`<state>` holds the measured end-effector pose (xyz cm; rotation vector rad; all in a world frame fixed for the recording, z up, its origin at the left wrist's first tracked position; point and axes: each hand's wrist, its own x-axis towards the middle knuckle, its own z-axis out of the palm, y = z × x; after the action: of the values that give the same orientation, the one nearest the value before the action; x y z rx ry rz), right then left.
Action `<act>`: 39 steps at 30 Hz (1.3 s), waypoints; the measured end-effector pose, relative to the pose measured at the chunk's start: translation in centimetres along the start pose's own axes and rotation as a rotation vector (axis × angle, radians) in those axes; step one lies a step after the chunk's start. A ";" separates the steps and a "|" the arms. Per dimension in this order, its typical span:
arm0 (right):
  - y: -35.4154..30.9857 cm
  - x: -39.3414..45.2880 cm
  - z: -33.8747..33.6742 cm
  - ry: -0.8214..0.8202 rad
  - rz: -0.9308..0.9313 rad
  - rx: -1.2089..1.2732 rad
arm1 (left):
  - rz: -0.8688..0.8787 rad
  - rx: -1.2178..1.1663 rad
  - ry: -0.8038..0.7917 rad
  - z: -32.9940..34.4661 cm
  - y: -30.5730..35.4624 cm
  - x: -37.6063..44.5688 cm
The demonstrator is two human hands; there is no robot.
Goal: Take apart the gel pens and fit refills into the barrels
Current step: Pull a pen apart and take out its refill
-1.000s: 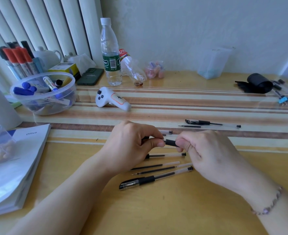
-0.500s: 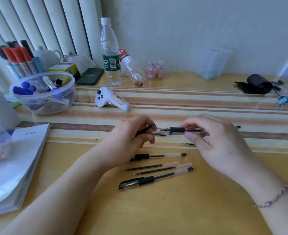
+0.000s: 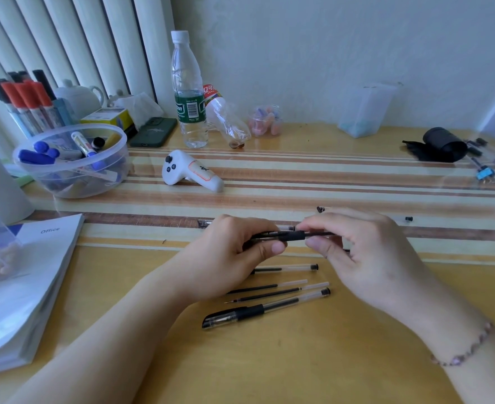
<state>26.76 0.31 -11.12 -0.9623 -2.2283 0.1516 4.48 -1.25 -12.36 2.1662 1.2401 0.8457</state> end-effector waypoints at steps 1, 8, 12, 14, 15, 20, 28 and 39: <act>0.0 0.0 0.0 0.011 -0.009 0.010 | -0.004 -0.013 0.007 0.0 0.0 0.0; 0.0 0.0 0.3 0.024 0.012 0.051 | 0.021 -0.062 -0.007 0.0 0.1 -0.1; 0.1 -0.2 0.3 -0.036 0.059 0.071 | 0.054 0.002 -0.011 -0.1 0.0 -0.1; -0.1 -0.2 0.2 -0.081 0.082 0.099 | 0.077 0.049 0.003 -0.1 0.1 -0.1; 0.0 -0.1 0.0 -0.100 0.092 0.105 | 0.080 0.073 0.025 -0.1 0.2 0.0; 3.7 0.8 -3.2 0.064 0.339 -0.066 | -0.009 0.285 0.268 -1.4 -1.1 0.2; 6.3 0.3 -3.6 -0.274 0.602 -0.122 | -0.243 0.535 0.278 -1.6 -3.2 0.2; 5.8 0.0 -2.4 -0.456 0.473 -0.183 | -0.320 0.505 0.141 -1.8 -3.3 0.2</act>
<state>31.80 4.12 -11.42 -1.6873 -2.4006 0.4205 1.36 0.61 -13.32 2.2046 1.9828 0.6020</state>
